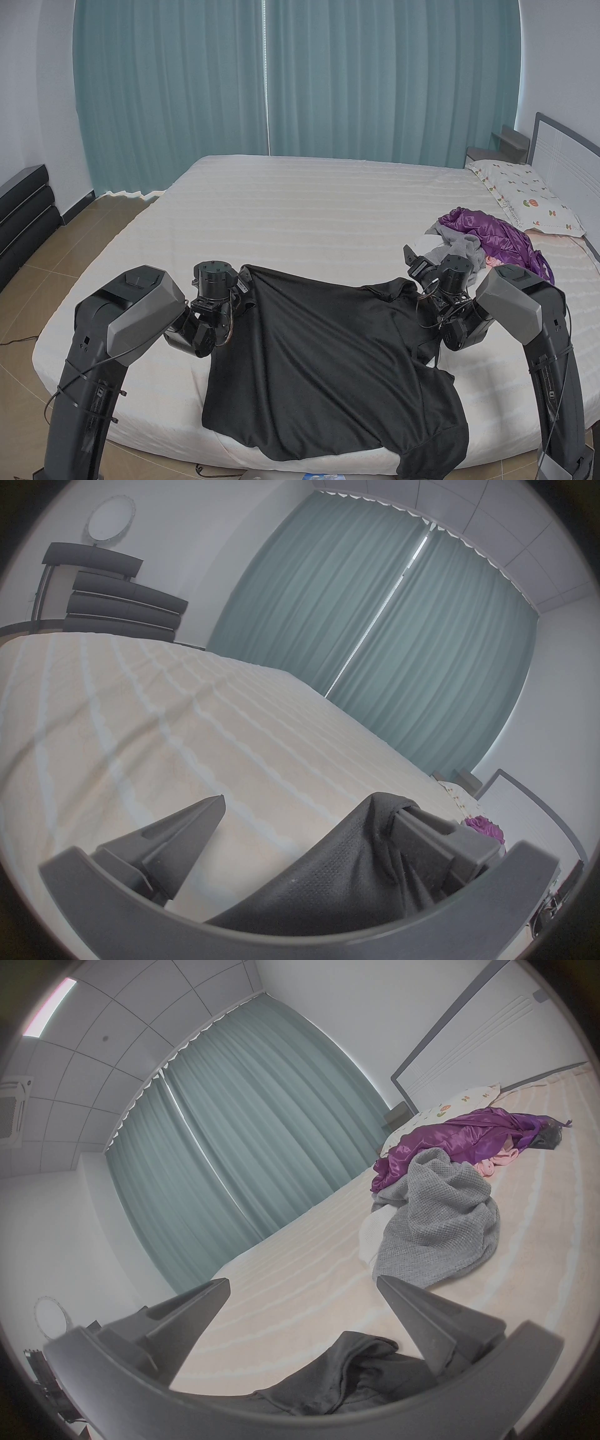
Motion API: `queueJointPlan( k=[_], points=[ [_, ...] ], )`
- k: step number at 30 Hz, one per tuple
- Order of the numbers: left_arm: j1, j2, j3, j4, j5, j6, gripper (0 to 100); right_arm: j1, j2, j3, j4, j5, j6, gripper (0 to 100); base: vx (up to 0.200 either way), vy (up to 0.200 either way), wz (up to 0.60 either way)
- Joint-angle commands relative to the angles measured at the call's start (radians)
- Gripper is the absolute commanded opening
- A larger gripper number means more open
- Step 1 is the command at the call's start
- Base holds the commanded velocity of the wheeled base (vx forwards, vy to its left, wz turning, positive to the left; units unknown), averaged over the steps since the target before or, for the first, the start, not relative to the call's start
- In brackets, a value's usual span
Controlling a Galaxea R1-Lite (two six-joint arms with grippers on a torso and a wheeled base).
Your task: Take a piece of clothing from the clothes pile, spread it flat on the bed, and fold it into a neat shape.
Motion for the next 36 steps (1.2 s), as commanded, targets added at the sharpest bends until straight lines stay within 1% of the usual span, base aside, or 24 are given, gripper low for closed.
queueJointPlan(
  k=[1,4,5,7,10,12,13,14,15,16,17,20,21,22,23,25,26,28,30,31,35,36],
  points=[
    [0.013,0.006,-0.006,0.007,0.001,-0.001,100,-0.006,-0.019,0.011,0.005,-0.001,0.006,100,0.0,0.0,0.0],
    [0.013,0.014,0.006,0.032,-0.006,0.004,100,-0.006,-0.012,0.023,0.011,-0.001,0.007,100,0.0,0.0,0.0],
    [0.013,0.012,0.02,0.085,-0.011,0.005,100,-0.004,-0.01,0.051,0.011,0.008,0.007,100,0.0,0.0,0.0],
    [0.013,0.008,0.034,0.118,-0.022,0.005,100,-0.003,-0.015,0.083,0.009,0.014,0.01,100,0.0,0.0,0.0],
    [0.015,-0.003,0.057,0.125,-0.037,0.004,100,-0.003,-0.018,0.108,0.008,0.026,0.01,100,0.0,0.0,0.0],
    [0.016,-0.044,0.12,0.128,-0.086,0.004,100,-0.003,-0.024,0.138,0.008,0.032,0.012,100,0.0,0.0,0.0],
    [0.016,-0.054,0.134,0.128,-0.098,0.004,100,-0.003,-0.025,0.143,0.006,0.034,0.013,100,0.0,0.0,0.0],
    [0.018,-0.083,0.177,0.118,-0.14,0.001,100,-0.003,-0.028,0.16,0.003,0.034,0.018,100,0.0,0.0,0.0],
    [0.018,-0.1,0.193,0.112,-0.158,-0.004,100,-0.001,-0.031,0.172,0.0,0.034,0.03,100,0.0,0.0,0.0],
    [0.018,-0.1,0.193,0.112,-0.158,-0.004,100,-0.001,-0.031,0.172,0.0,0.034,0.03,100,0.0,0.0,0.0],
    [0.033,-0.127,0.196,0.072,-0.164,-0.024,100,0.003,-0.05,0.195,0.0,0.034,0.073,100,0.0,0.0,0.0],
    [0.052,-0.152,0.198,0.021,-0.164,-0.079,100,0.009,-0.074,0.231,0.0,0.034,0.118,100,0.0,0.0,0.0],
    [0.062,-0.184,0.215,0.015,-0.175,-0.117,100,0.019,-0.097,0.26,0.0,0.034,0.15,100,0.0,0.0,0.0],
    [0.062,-0.187,0.216,0.015,-0.175,-0.121,100,0.019,-0.099,0.261,0.0,0.035,0.152,100,0.0,0.0,0.0],
    [0.075,-0.208,0.238,0.018,-0.187,-0.136,100,0.022,-0.116,0.286,0.002,0.037,0.179,100,0.0,0.0,0.0],
    [0.078,-0.213,0.25,0.016,-0.201,-0.139,100,0.023,-0.12,0.296,0.0,0.038,0.187,100,0.0,0.0,0.0],
    [0.089,-0.213,0.273,0.013,-0.22,-0.142,100,0.026,-0.125,0.316,-0.002,0.045,0.198,100,0.0,0.0,0.0],
    [0.093,-0.216,0.298,0.01,-0.22,-0.159,100,0.026,-0.13,0.333,-0.002,0.045,0.21,100,0.0,0.0,0.0],
    [0.093,-0.227,0.333,0.006,-0.22,-0.188,100,0.026,-0.142,0.355,-0.002,0.045,0.228,100,0.0,0.0,0.0],
    [0.095,-0.253,0.384,0.0,-0.227,-0.21,100,0.026,-0.156,0.382,0.0,0.048,0.253,100,0.0,0.0,0.0],
    [0.09,-0.33,0.534,-0.03,-0.233,-0.213,100,0.029,-0.219,0.508,-0.023,0.069,0.282,100,0.0,0.0,0.0],
    [0.092,-0.333,0.54,-0.031,-0.233,-0.213,100,0.029,-0.222,0.514,-0.026,0.072,0.282,100,0.0,0.0,0.0]
  ],
)
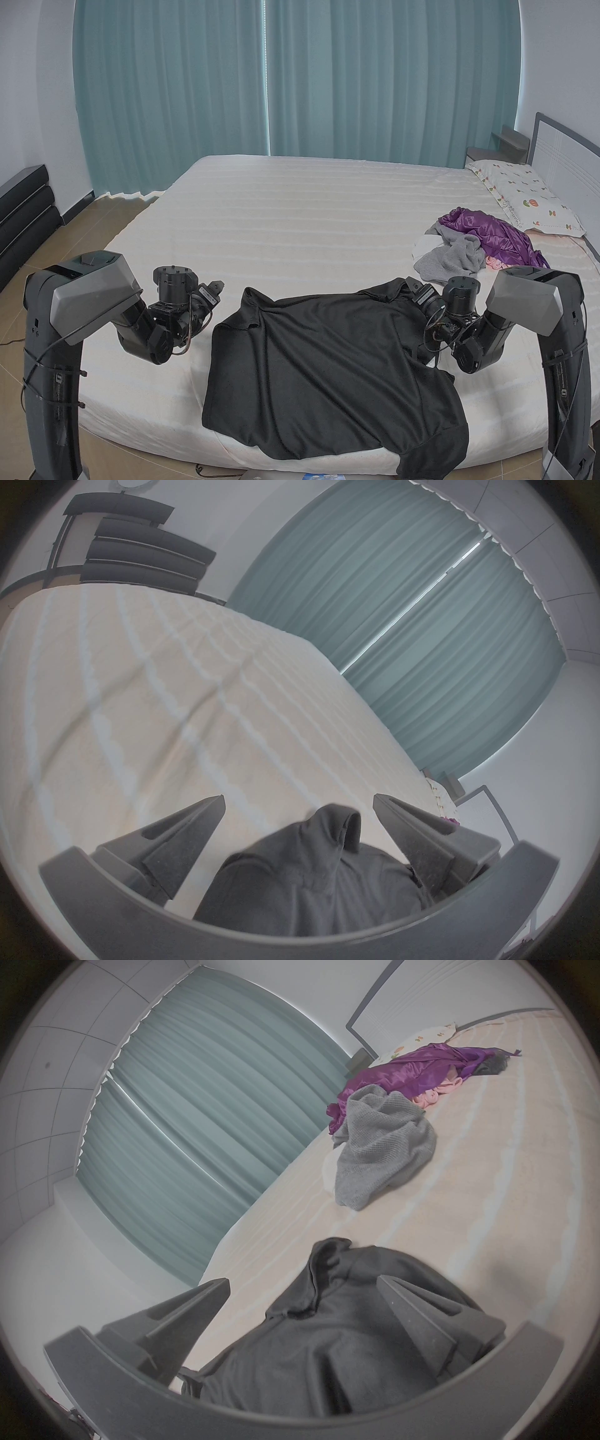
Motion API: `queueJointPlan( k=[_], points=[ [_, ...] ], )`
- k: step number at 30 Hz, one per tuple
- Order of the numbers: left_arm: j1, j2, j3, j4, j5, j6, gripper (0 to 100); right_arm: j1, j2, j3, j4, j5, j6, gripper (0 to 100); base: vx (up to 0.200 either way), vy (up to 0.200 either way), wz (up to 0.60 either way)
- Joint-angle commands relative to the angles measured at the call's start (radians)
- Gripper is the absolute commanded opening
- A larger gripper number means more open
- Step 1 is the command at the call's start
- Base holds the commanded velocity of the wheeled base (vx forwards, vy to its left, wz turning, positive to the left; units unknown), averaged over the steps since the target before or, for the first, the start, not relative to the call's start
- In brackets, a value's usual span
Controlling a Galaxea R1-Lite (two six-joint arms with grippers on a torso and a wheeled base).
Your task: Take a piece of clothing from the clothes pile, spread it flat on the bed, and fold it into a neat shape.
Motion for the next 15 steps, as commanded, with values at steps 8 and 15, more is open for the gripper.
queueJointPlan(
  k=[8,15],
  points=[
    [-0.027,-0.293,0.443,-0.043,-0.034,-0.022,100,0.0,-0.252,0.461,-0.156,0.112,0.017,100,0.0,0.0,0.0],
    [-0.076,-0.293,0.524,-0.094,-0.037,-0.081,100,0.001,-0.317,0.624,-0.163,0.138,0.007,100,0.0,0.0,0.0]
  ],
)
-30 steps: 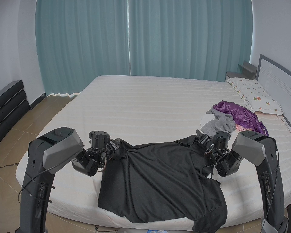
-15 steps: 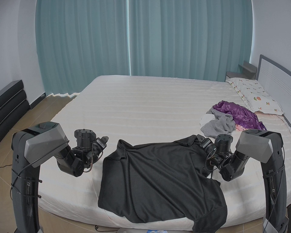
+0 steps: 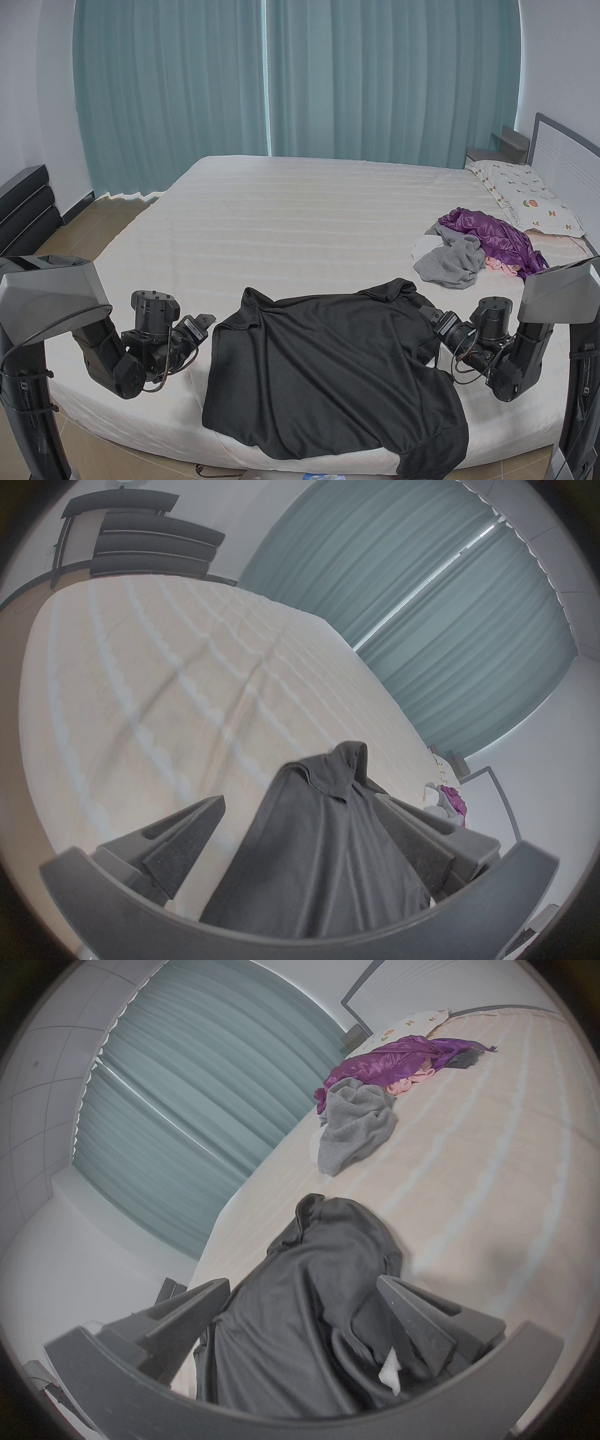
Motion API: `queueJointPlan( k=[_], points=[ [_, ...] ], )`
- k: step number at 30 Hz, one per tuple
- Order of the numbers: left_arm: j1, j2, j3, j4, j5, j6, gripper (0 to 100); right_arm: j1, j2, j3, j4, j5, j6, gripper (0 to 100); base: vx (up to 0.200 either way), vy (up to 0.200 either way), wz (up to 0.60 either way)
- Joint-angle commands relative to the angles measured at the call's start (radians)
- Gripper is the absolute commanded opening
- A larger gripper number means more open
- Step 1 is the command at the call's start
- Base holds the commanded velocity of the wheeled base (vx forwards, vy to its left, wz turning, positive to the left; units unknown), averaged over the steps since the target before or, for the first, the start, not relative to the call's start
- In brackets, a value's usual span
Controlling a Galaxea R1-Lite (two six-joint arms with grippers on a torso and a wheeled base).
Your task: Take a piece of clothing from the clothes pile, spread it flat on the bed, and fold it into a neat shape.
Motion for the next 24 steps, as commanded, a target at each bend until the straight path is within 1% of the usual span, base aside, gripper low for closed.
queueJointPlan(
  k=[1,5,8,9,14,24],
  points=[
    [-0.039,-0.058,0.091,-0.05,-0.007,-0.048,100,-0.001,-0.095,0.141,-0.029,0.022,-0.009,100,0.0,0.0,0.0],
    [-0.039,-0.054,0.117,-0.059,-0.007,-0.054,100,-0.008,-0.072,0.17,-0.08,0.029,-0.01,100,0.0,0.0,0.0],
    [-0.042,-0.054,0.159,-0.061,-0.027,-0.071,100,-0.008,-0.063,0.193,-0.092,0.031,-0.012,100,-0.2,0.0,0.0],
    [-0.061,-0.054,0.189,-0.062,-0.047,-0.091,100,-0.008,-0.062,0.203,-0.092,0.04,-0.01,100,-0.2,0.0,0.0],
    [-0.065,-0.058,0.199,-0.064,-0.059,-0.114,100,-0.007,-0.062,0.224,-0.094,0.049,-0.01,100,-0.2,0.0,0.0],
    [-0.067,-0.059,0.191,-0.064,-0.059,-0.138,100,-0.001,-0.054,0.226,-0.094,0.049,-0.009,100,0.0,0.0,0.0]
  ],
)
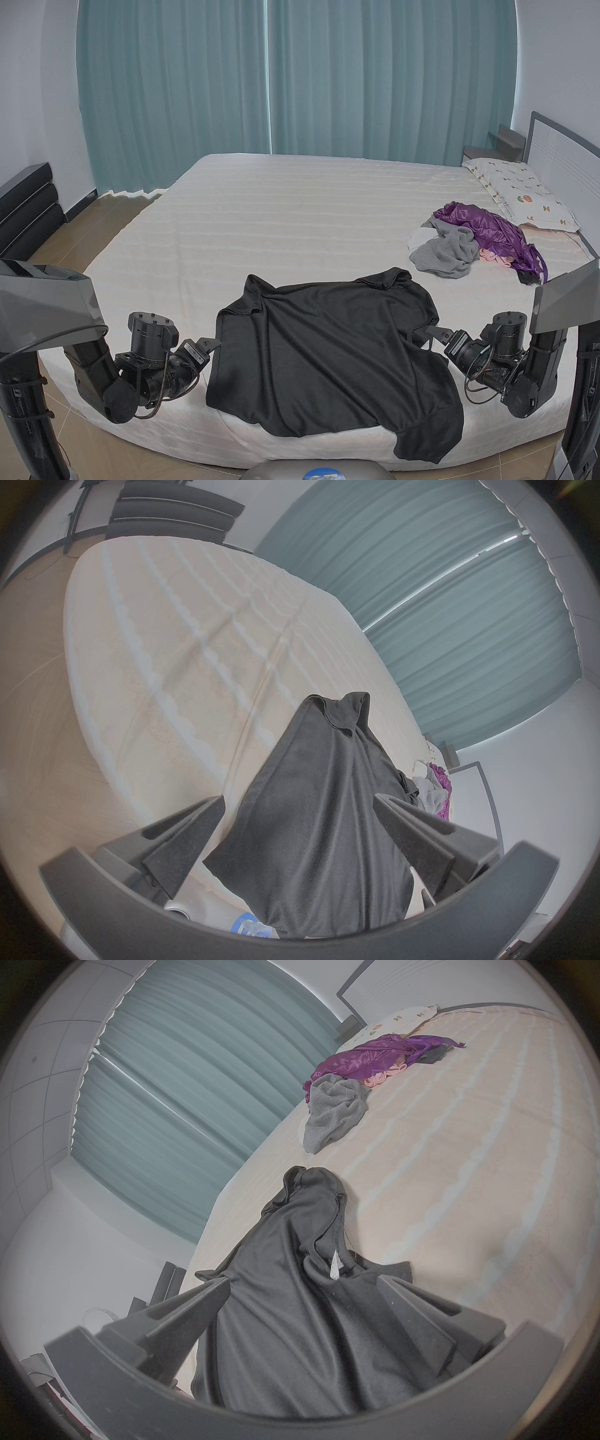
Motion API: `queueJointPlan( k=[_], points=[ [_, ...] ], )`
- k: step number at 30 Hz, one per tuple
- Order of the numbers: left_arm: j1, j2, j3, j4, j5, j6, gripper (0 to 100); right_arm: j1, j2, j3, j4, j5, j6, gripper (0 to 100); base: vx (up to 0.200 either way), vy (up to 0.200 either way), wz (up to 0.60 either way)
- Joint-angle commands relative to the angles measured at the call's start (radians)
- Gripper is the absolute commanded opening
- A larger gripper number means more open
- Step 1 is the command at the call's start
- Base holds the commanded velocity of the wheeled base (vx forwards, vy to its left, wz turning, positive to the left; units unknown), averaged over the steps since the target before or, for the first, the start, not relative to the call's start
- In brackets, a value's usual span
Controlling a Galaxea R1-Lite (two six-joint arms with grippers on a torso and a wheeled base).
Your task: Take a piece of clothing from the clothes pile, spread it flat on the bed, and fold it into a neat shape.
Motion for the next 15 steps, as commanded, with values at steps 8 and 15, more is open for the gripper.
queueJointPlan(
  k=[8,15],
  points=[
    [-0.003,-0.006,-0.007,0.0,0.001,-0.03,100,0.003,0.006,0.001,0.0,0.0,0.0,100,0.0,-0.075,0.0],
    [-0.003,-0.006,-0.004,0.0,0.002,-0.028,100,0.005,0.006,0.002,0.001,0.0,-0.001,100,0.0,-0.2,0.0]
  ],
)
